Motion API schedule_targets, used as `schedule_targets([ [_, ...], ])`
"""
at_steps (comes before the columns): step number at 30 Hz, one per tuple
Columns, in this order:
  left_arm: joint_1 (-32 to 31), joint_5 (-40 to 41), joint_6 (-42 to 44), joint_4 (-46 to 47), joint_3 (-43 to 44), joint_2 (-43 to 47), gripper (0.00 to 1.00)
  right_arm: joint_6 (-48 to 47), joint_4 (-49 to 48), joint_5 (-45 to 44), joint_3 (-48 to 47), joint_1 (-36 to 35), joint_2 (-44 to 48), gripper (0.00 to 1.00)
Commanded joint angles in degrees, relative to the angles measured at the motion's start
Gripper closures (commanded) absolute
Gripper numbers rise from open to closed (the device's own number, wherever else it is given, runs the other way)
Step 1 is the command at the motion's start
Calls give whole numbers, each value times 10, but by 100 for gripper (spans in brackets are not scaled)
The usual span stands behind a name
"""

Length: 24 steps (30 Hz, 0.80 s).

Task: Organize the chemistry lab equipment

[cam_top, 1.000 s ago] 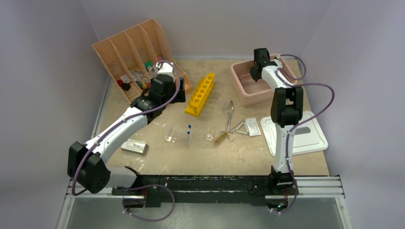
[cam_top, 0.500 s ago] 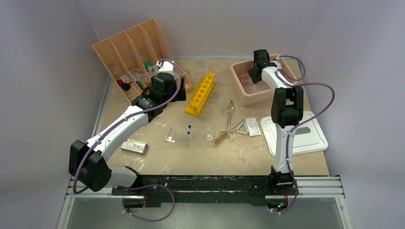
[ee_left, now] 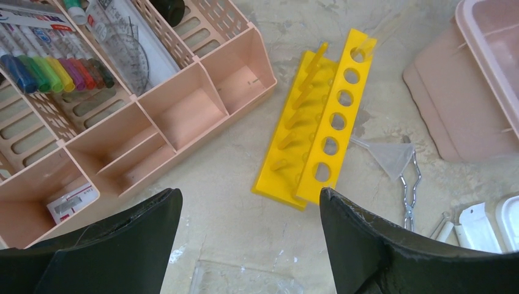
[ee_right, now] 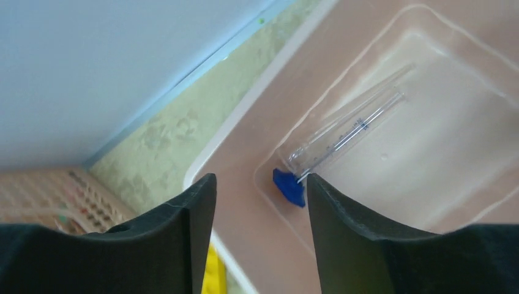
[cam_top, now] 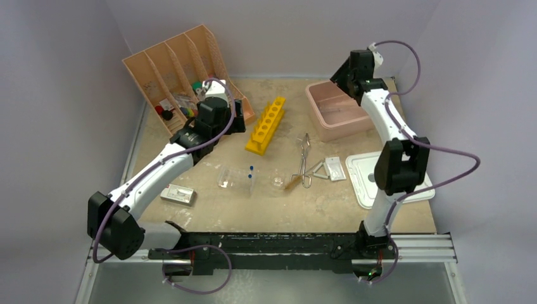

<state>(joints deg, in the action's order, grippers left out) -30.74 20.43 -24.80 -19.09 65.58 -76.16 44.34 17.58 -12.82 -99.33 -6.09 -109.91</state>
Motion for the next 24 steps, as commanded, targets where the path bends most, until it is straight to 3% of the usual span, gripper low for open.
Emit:
schedule_targets([
  [1, 6, 15, -23, 45, -15, 41, 18, -140, 5, 17, 30, -42, 83, 38],
  [7, 6, 20, -36, 82, -39, 60, 18, -190, 22, 28, 103, -121, 149, 34],
  [16, 6, 15, -66, 84, -42, 52, 18, -114, 57, -2, 174, -188, 153, 41],
  [18, 6, 19, -68, 80, -42, 53, 18, -112, 58, 4, 166, -192, 130, 46],
  [21, 6, 25, -71, 74, -43, 56, 18, -111, 65, -1, 150, -196, 96, 63],
  [24, 6, 31, -76, 70, -46, 61, 18, -109, 61, -25, 137, -196, 63, 63],
])
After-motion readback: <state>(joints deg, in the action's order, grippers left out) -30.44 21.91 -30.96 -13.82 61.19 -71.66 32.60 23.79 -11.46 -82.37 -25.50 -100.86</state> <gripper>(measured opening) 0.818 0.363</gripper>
